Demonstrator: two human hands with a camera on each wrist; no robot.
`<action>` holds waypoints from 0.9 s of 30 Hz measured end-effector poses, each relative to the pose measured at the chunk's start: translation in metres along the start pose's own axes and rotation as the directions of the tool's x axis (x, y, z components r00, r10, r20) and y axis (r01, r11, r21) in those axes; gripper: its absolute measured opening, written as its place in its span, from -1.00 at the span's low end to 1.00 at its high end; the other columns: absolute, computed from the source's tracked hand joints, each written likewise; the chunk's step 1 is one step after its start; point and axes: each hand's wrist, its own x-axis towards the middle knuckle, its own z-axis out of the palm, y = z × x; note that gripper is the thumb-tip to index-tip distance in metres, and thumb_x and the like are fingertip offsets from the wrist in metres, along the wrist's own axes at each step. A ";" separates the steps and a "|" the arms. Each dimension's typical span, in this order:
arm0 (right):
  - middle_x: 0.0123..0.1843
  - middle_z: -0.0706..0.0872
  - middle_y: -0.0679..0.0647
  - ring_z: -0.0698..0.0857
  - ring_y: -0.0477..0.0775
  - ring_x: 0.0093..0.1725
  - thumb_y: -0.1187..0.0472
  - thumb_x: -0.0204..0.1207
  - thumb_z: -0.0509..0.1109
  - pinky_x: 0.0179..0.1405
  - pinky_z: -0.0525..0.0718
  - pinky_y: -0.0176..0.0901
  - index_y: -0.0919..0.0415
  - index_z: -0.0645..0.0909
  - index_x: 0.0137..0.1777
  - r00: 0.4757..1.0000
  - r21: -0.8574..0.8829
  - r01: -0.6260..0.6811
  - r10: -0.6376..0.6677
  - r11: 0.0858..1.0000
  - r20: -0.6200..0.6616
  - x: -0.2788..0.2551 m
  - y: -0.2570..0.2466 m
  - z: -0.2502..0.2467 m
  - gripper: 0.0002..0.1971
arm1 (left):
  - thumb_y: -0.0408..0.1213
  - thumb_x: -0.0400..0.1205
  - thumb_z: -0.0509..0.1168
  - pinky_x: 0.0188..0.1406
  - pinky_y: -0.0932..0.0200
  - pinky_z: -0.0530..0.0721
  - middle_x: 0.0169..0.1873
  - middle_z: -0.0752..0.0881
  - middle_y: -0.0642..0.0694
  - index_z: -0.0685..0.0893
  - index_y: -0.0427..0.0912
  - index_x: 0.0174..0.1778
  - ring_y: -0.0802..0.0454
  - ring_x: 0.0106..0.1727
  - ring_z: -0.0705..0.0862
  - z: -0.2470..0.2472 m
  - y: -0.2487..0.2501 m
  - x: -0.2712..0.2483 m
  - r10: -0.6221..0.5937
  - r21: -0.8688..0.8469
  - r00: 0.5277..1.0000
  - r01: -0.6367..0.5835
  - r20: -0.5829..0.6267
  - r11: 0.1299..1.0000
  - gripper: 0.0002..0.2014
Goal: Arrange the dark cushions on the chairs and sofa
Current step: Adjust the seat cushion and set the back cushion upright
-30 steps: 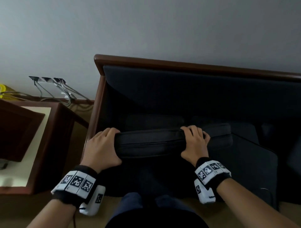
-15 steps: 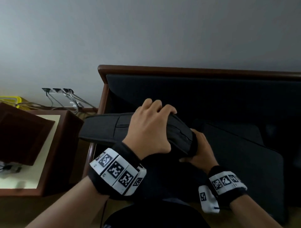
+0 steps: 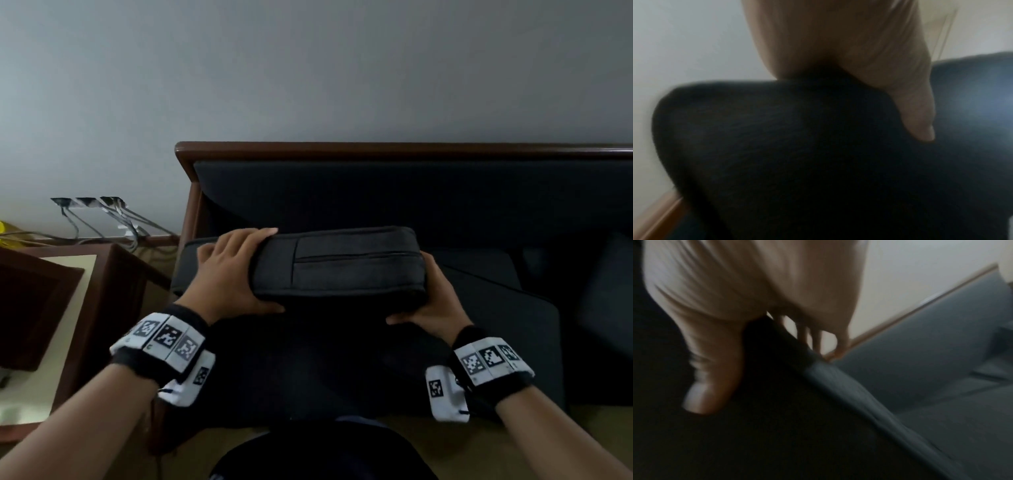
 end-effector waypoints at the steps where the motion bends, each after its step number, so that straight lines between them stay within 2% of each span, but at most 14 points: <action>1: 0.40 0.56 0.02 0.54 0.10 0.41 0.26 -0.17 0.82 0.37 0.57 0.29 -0.29 0.30 0.35 1.000 -0.031 -0.009 0.009 0.999 -0.004 -0.002 -0.004 -0.005 0.11 | 0.53 0.00 0.36 0.45 -0.24 0.25 0.51 0.41 0.05 0.20 0.24 0.63 -0.09 0.55 0.31 0.002 -0.009 -0.002 -0.027 0.007 0.999 0.027 -0.017 1.000 0.21; 4: 0.39 0.55 0.04 0.52 0.05 0.41 0.20 -0.12 0.82 0.46 0.51 0.17 -0.08 0.30 0.48 0.997 -0.074 0.062 -0.065 0.995 -0.051 -0.009 -0.037 -0.014 0.13 | 0.52 -0.05 0.37 0.43 -0.29 0.26 0.48 0.43 0.03 0.25 0.23 0.60 -0.10 0.54 0.32 0.003 -0.016 -0.002 -0.080 -0.006 0.996 0.080 -0.047 0.997 0.22; 6: 0.48 0.45 0.04 0.42 0.03 0.50 0.07 0.00 0.77 0.52 0.40 0.05 0.03 0.26 0.57 0.965 -0.176 0.234 -0.251 0.956 -0.080 -0.019 -0.076 -0.010 0.11 | 0.50 -0.06 0.37 0.44 -0.31 0.26 0.47 0.43 0.02 0.26 0.24 0.59 -0.10 0.54 0.32 0.005 -0.013 0.000 -0.093 -0.025 0.994 0.092 -0.058 0.995 0.21; 8: 0.53 0.41 0.04 0.33 0.09 0.58 -0.06 0.08 0.67 0.53 0.32 0.10 0.04 0.27 0.58 0.907 -0.431 0.358 -0.418 0.828 -0.048 -0.028 -0.118 0.003 0.04 | 0.48 -0.05 0.36 0.45 -0.32 0.26 0.45 0.43 0.02 0.26 0.23 0.59 -0.11 0.53 0.32 0.007 -0.005 0.004 -0.082 -0.033 0.995 0.080 -0.059 0.996 0.19; 9: 0.53 0.40 0.06 0.29 0.14 0.61 -0.10 0.09 0.63 0.54 0.27 0.17 0.03 0.27 0.59 0.896 -0.556 0.374 -0.444 0.742 0.011 -0.028 -0.135 0.012 0.03 | 0.47 -0.04 0.36 0.46 -0.30 0.25 0.44 0.42 0.01 0.25 0.22 0.59 -0.12 0.53 0.31 0.008 0.001 0.006 -0.080 -0.033 0.995 0.079 -0.057 0.996 0.18; 10: 0.55 0.37 0.08 0.23 0.18 0.64 -0.13 0.11 0.60 0.57 0.20 0.24 0.02 0.23 0.60 0.903 -0.642 0.377 -0.420 0.668 0.093 -0.025 -0.146 0.024 0.03 | 0.45 -0.02 0.38 0.48 -0.28 0.22 0.44 0.41 0.00 0.24 0.21 0.59 -0.11 0.53 0.30 0.009 0.008 0.008 -0.078 -0.026 0.995 0.077 -0.056 0.997 0.17; 12: 0.63 0.24 0.17 0.12 0.27 0.67 -0.18 0.20 0.57 0.60 0.02 0.35 0.05 0.06 0.66 0.933 -0.762 0.350 -0.274 0.545 0.233 -0.015 -0.157 0.045 0.09 | 0.39 0.06 0.48 0.51 -0.25 0.17 0.48 0.37 0.00 0.19 0.19 0.62 -0.09 0.55 0.26 0.009 0.017 0.011 -0.076 0.008 0.996 0.076 -0.045 0.997 0.17; 13: 0.65 0.18 0.23 0.10 0.33 0.66 -0.20 0.24 0.56 0.59 -0.01 0.38 0.08 -0.02 0.68 0.940 -0.817 0.334 -0.225 0.471 0.255 -0.011 -0.156 0.052 0.12 | 0.36 0.10 0.53 0.52 -0.25 0.15 0.51 0.33 0.00 0.14 0.20 0.64 -0.08 0.57 0.22 0.008 0.019 0.012 -0.075 0.025 0.997 0.076 -0.023 0.997 0.18; 15: 0.60 0.22 0.30 0.21 0.37 0.58 -0.22 0.28 0.53 0.56 0.07 0.40 0.16 -0.08 0.69 0.949 -0.882 0.301 -0.207 0.362 0.239 -0.007 -0.151 0.057 0.14 | 0.29 0.17 0.58 0.54 -0.25 0.13 0.58 0.26 0.02 0.04 0.23 0.67 -0.06 0.61 0.18 0.002 0.012 0.012 -0.055 0.057 0.997 0.053 0.044 0.997 0.20; 18: 0.44 0.40 0.22 0.40 0.26 0.43 -0.22 0.21 0.57 0.52 0.20 0.33 0.23 0.08 0.65 0.946 -0.884 0.287 -0.253 0.369 0.202 -0.009 -0.141 0.052 0.12 | 0.24 0.13 0.61 0.51 -0.29 0.19 0.61 0.25 0.04 0.01 0.25 0.68 -0.09 0.62 0.19 -0.010 -0.021 0.005 -0.051 0.111 0.992 0.038 0.113 0.993 0.25; 20: 0.31 0.53 0.16 0.52 0.20 0.31 -0.24 0.06 0.63 0.46 0.30 0.29 0.22 0.32 0.53 0.934 -0.882 0.282 -0.316 0.376 0.164 -0.011 -0.133 0.045 0.07 | 0.29 0.06 0.58 0.49 -0.34 0.25 0.59 0.26 0.04 0.04 0.28 0.66 -0.15 0.61 0.25 -0.018 -0.042 -0.004 -0.127 0.108 0.983 0.113 0.131 0.988 0.26; 22: 0.23 0.59 0.12 0.58 0.17 0.23 -0.25 -0.04 0.64 0.43 0.35 0.27 0.20 0.43 0.40 0.926 -0.876 0.281 -0.349 0.391 0.141 -0.011 -0.125 0.038 0.00 | 0.33 -0.02 0.47 0.43 -0.38 0.35 0.54 0.33 0.05 0.14 0.28 0.62 -0.19 0.55 0.37 -0.018 -0.052 -0.013 -0.164 0.044 0.981 0.161 0.101 0.986 0.21; 24: 0.24 0.60 0.12 0.57 0.18 0.26 -0.25 -0.05 0.62 0.44 0.31 0.25 0.18 0.43 0.37 0.931 -0.868 0.285 -0.334 0.407 0.149 -0.013 -0.120 0.037 -0.03 | 0.31 -0.02 0.42 0.33 -0.37 0.50 0.45 0.45 -0.01 0.30 0.15 0.53 -0.23 0.44 0.51 -0.010 -0.054 -0.018 -0.128 -0.053 0.991 0.130 0.050 0.990 0.11; 27: 0.15 0.66 0.09 0.63 0.17 0.18 -0.18 -0.09 0.64 0.39 0.37 0.23 0.14 0.49 0.30 0.935 -0.867 0.250 -0.341 0.431 0.100 -0.015 -0.120 0.036 -0.09 | 0.24 0.04 0.39 0.15 -0.13 0.60 0.24 0.61 -0.13 0.49 -0.11 0.33 -0.25 0.22 0.66 -0.010 -0.045 -0.019 -0.084 -0.091 0.996 0.083 0.001 0.992 -0.08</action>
